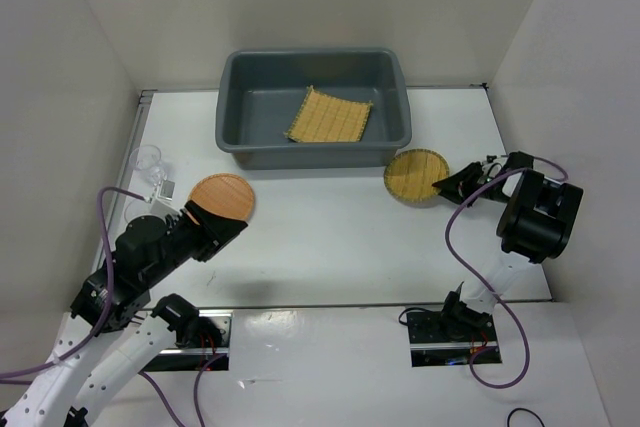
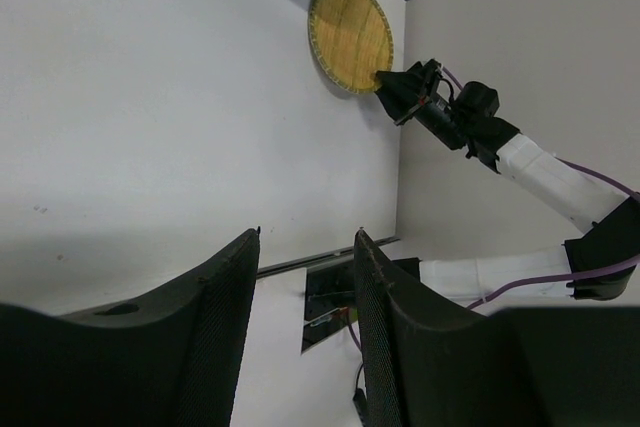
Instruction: Place the mixed dishes into the plastic bin
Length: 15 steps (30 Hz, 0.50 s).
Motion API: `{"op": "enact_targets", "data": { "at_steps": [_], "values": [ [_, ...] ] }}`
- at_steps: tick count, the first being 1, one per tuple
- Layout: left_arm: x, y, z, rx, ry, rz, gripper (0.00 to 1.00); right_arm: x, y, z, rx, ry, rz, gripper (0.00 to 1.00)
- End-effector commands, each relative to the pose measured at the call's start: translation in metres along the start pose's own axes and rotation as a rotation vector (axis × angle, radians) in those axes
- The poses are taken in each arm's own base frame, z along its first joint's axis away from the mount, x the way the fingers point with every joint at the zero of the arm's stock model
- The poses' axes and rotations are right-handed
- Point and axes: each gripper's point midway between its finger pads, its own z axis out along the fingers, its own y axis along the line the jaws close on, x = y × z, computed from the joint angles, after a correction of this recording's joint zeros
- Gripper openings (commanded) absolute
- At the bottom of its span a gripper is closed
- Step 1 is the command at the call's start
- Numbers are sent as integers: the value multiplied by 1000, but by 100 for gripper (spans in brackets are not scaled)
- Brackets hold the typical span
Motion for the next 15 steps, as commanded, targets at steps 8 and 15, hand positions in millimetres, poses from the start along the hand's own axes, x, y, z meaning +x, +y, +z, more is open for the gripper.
{"op": "enact_targets", "data": {
  "at_steps": [8,15],
  "values": [
    [-2,1,1,2,-15,-25,51,-1,68,-2,-175,38,-189,40],
    [-2,1,1,2,-15,-25,51,-14,71,10,-122,10,-179,35]
  ]
}}
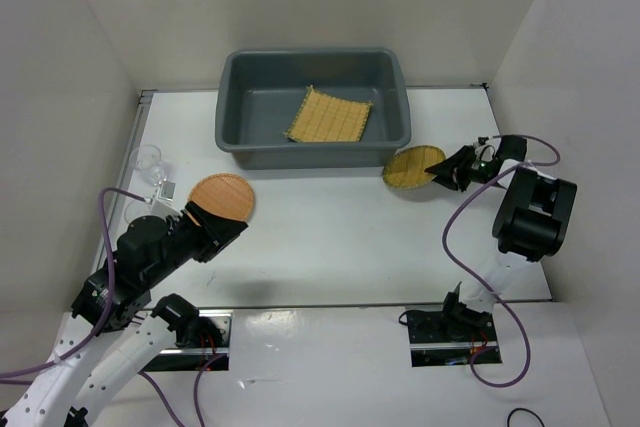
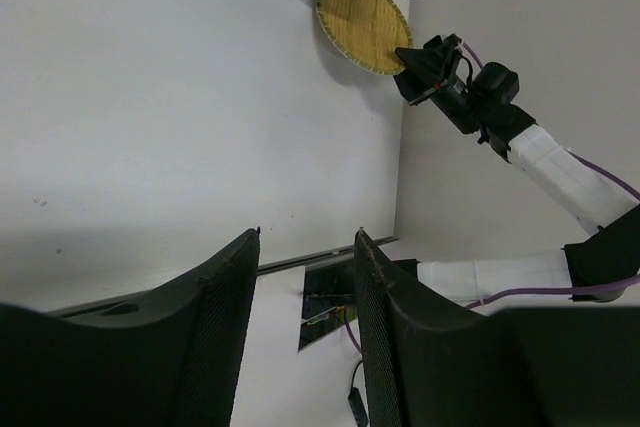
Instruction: Place the mixed dishes into the plastic bin
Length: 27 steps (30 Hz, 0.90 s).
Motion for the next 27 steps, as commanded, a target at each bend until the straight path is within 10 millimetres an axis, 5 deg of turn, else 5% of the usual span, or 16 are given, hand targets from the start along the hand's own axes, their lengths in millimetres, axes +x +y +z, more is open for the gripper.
{"op": "enact_targets", "data": {
  "at_steps": [1,8,17,21,27],
  "values": [
    [-6,-4,-2,20,-32,-5,51,-18,18,2,-19,-41,-47,33],
    [-6,-5,-6,41,-40,-32,51,-17,15,-5,25,-58,-6,12],
    [-4,3,-3,34,-47,-33,52,-13,23,-80,21,-131,12,6],
    [-3,5,0,26,-44,-24,52,-9,45,-111,-35,-164,-58,6],
    [-4,5,2,34,-48,-14,53,-3,113,-129,-242,-124,-193,6]
  ]
}}
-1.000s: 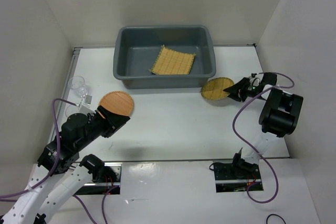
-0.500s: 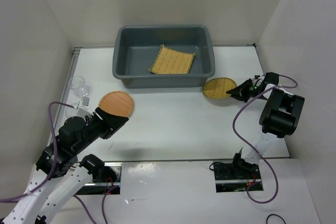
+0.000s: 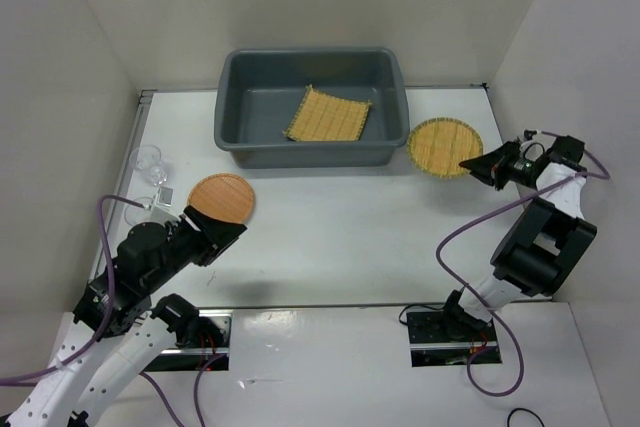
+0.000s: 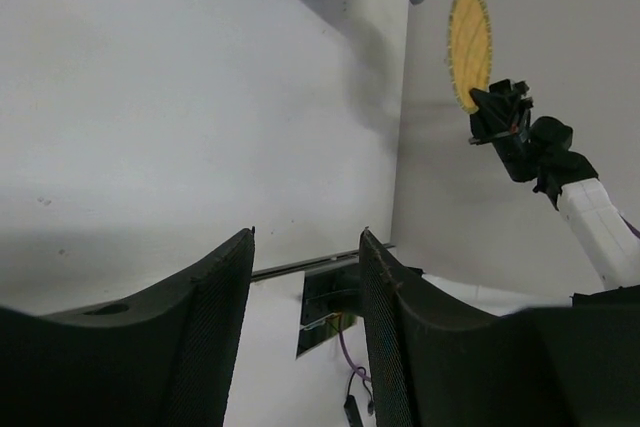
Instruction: Place the mixed dishes into the plastic bin
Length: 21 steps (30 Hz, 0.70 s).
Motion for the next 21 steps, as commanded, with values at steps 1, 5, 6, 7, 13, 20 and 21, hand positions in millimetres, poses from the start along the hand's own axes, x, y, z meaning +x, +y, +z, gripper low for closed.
{"op": "enact_targets", "data": {
  "at_steps": [1,5,6,7,13,20,21],
  "values": [
    [-6,-7,4,33,-29,11,54,-5,73,-15,-191,19,-186,6],
    [-6,-7,8,24,-26,21,54,-2,112,1,-282,108,-233,5],
    [-7,-9,8,32,-29,22,54,4,128,12,-301,151,-280,5],
    [-9,-8,9,29,-37,21,54,5,136,19,-313,173,-311,5],
    [-12,-9,5,40,-62,21,54,8,189,106,-332,328,-407,5],
    [-13,3,-1,7,-81,-3,54,5,183,221,-303,390,-584,5],
    [-15,-1,-5,25,-88,-3,54,17,183,236,-287,411,-595,5]
  ]
}}
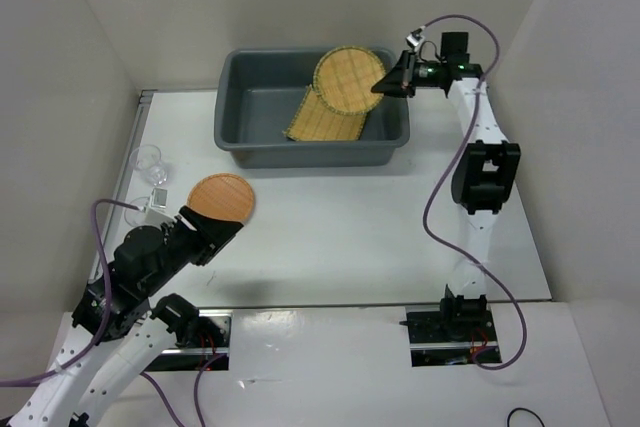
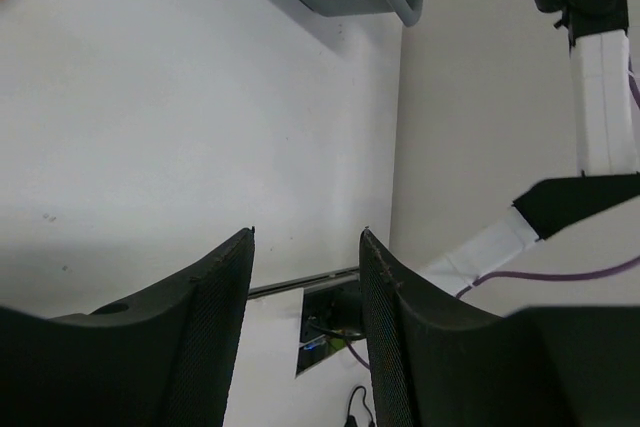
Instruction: Place the mixed dishes into the plastic bin
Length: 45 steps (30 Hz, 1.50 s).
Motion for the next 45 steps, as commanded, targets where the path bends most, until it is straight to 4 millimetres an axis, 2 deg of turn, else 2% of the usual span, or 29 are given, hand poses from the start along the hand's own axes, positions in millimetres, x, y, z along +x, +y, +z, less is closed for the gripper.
{"op": "enact_targets", "data": {
  "at_steps": [1,2,3,4,6,11,13,15,17,19,22,26,28,35,39,40,41,44,45],
  "values": [
    [-8,2,-4,-5,-45,-3,54,-13,10,35,24,10,-136,5],
    [-8,2,-4,-5,-45,-3,54,-12,5,44,33,20,-160,5],
    [-8,2,-4,-5,-45,-3,54,-5,-15,58,46,47,-136,5],
    [-11,-1,-6,1,-58,-3,54,-6,-12,68,49,51,-175,5],
    [-13,-2,-3,-12,-62,-3,54,1,-38,82,81,72,-168,5],
    [-17,-2,1,-43,-75,9,54,-9,-76,97,217,44,-234,5],
    [-18,-3,4,-43,-75,9,54,-16,-96,98,291,22,-249,5],
    [-19,-2,8,-57,-79,10,55,-25,-104,95,345,-4,-292,5],
    [-21,-5,9,-52,-81,19,55,-28,-125,94,424,-20,-294,5],
    [-23,-5,12,-59,-89,19,55,-34,-127,91,450,-40,-322,5],
    [-23,-7,16,-68,-86,20,55,-32,-147,90,506,-38,-326,6],
    [-24,-8,18,-78,-81,31,55,-32,-151,88,527,-40,-347,8],
    [-24,-8,18,-78,-81,31,55,-23,-159,91,550,-18,-328,10],
    [-24,-9,14,-57,-90,30,57,-24,-166,87,593,-19,-331,19],
    [-24,-9,14,-57,-90,30,57,-23,-169,84,616,-18,-324,26],
    [-24,-9,14,-57,-90,30,57,-27,-165,82,624,-28,-332,28],
    [-24,-9,14,-57,-90,30,57,-28,-162,79,638,-31,-331,34],
    [-26,-12,16,-65,-86,59,57,-28,-163,73,671,-29,-322,36],
    [-28,-15,17,-61,-88,83,57,-28,-163,73,671,-26,-331,39]
  ]
}}
